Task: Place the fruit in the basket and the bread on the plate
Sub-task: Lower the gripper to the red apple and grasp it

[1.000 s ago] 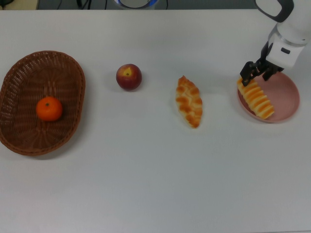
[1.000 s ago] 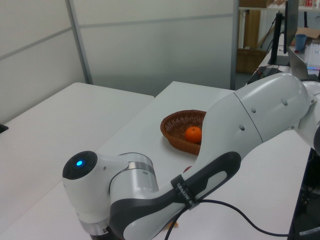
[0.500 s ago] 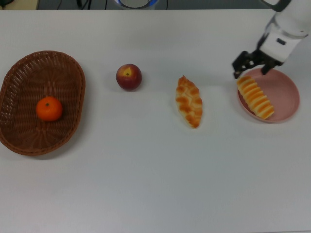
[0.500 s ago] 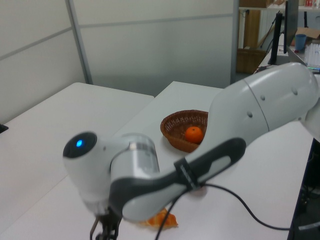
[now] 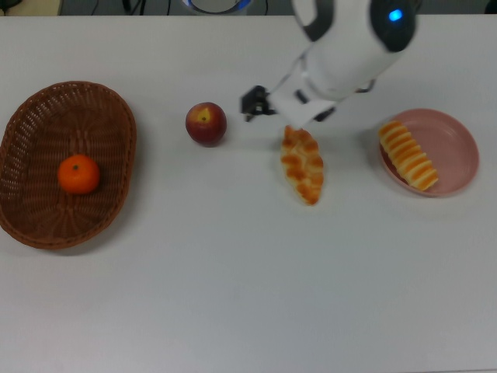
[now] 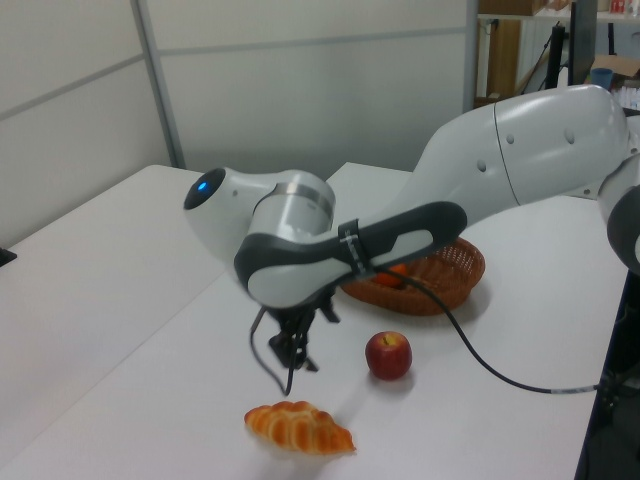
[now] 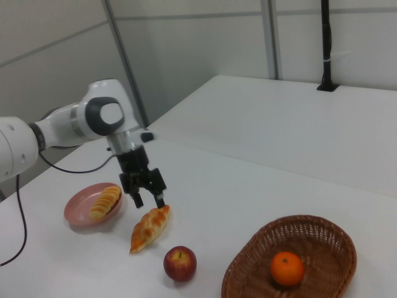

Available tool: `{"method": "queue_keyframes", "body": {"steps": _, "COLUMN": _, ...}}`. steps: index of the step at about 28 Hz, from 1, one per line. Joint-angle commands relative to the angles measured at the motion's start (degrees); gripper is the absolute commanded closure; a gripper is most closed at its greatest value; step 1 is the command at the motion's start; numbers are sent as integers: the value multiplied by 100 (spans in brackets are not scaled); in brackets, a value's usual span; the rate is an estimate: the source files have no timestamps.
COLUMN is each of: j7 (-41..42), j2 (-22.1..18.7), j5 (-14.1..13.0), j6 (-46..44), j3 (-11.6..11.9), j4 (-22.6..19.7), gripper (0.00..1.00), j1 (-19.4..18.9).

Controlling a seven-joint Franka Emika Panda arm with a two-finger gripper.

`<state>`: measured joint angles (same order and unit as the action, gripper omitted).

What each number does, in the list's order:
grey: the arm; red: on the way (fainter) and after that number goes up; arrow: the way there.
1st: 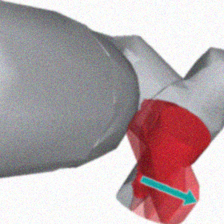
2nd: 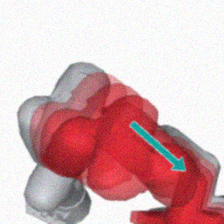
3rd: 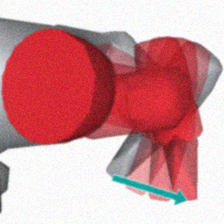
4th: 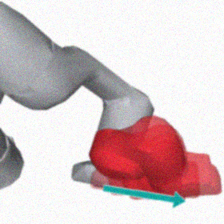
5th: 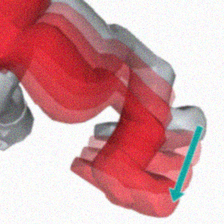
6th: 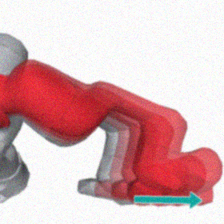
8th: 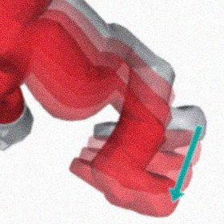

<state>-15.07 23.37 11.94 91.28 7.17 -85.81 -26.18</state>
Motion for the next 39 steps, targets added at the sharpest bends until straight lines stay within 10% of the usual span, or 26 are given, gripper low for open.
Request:
{"method": "queue_keyframes", "body": {"steps": 1, "j7": 470, "j2": -148, "j5": -69, "j6": -321, "j3": 92, "j4": -173, "gripper": 0, "j1": 323}}
{"method": "queue_keyframes", "body": {"steps": 26, "j7": 1850, "j2": -175, "j5": -316, "j6": 1524, "j3": 100, "j4": -1922, "gripper": 0, "j1": 878}}
{"method": "queue_keyframes", "body": {"steps": 39, "j7": 1938, "j2": -1062, "j5": -342, "j6": 1902, "j3": 92, "j4": -2722, "gripper": 0, "j1": 1177}}
